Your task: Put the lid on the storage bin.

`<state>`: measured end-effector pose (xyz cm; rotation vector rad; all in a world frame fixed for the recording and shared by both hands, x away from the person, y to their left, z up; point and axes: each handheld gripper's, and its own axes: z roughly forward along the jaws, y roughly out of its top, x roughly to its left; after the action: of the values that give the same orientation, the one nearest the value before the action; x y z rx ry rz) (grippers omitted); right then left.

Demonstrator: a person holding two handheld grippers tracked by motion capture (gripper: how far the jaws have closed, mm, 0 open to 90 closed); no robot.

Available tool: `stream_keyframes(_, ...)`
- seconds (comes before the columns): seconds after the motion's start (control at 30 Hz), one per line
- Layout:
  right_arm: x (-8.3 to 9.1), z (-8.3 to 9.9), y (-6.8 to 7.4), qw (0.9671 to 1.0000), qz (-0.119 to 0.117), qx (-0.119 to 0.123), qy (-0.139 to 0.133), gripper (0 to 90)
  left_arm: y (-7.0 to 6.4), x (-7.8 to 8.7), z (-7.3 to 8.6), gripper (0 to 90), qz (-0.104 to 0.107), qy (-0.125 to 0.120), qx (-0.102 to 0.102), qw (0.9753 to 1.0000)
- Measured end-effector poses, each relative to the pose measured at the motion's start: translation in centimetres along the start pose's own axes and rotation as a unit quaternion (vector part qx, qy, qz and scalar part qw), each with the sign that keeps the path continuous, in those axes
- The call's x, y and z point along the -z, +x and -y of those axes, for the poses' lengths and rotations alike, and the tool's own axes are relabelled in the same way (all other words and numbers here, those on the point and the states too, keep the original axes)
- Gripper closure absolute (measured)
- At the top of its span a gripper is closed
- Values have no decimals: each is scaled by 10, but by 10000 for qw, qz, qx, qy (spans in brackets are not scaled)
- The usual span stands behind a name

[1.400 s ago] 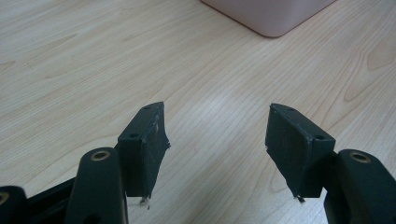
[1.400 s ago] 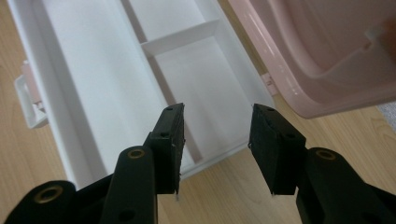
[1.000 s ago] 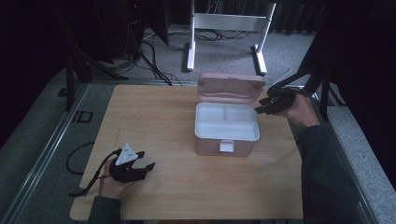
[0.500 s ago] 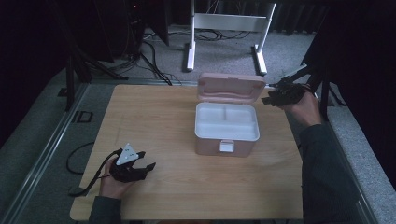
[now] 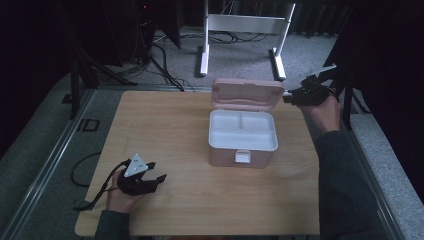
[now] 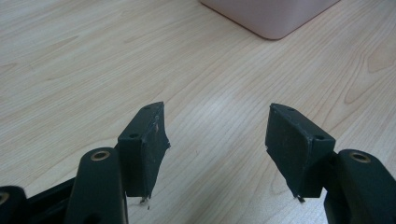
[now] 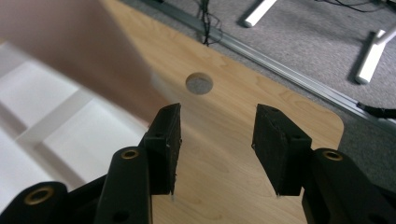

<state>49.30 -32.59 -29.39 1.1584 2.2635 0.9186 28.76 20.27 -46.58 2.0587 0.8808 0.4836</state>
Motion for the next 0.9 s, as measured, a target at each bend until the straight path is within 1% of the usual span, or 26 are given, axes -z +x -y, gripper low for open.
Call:
stream_keyframes(0.07,0,0,0,9999,94,-103,-56,517,0,0,0,383,3,-5,-7,10000)
stream_keyframes(0.2,-2,-3,2,9997,119,-164,-137,515,0,1,0,383,15,-21,-1,10000)
stream_keyframes(0.37,-2,-7,4,9991,260,-283,-149,515,0,0,0,383,19,-11,-10,10000)
stream_keyframes(0.43,-2,-9,3,9987,294,-358,-207,515,0,0,0,383,16,-8,-9,10000)
stream_keyframes(0.53,-1,-9,1,9982,230,-469,-304,510,0,0,0,383,17,-10,-6,10000)
stream_keyframes(0.6,0,-9,0,9979,260,-493,-340,509,-1,0,0,383,23,-10,-10,10000)
stream_keyframes(0.67,1,-9,0,9975,242,-552,-382,508,-1,0,0,383,22,-12,-9,10000)
stream_keyframes(0.8,5,-11,0,9968,263,-591,-480,506,-1,0,0,383,21,-11,-9,10000)
stream_keyframes(0.9,8,-12,-1,9958,236,-663,-591,503,-1,-1,0,383,31,-5,-2,10000)
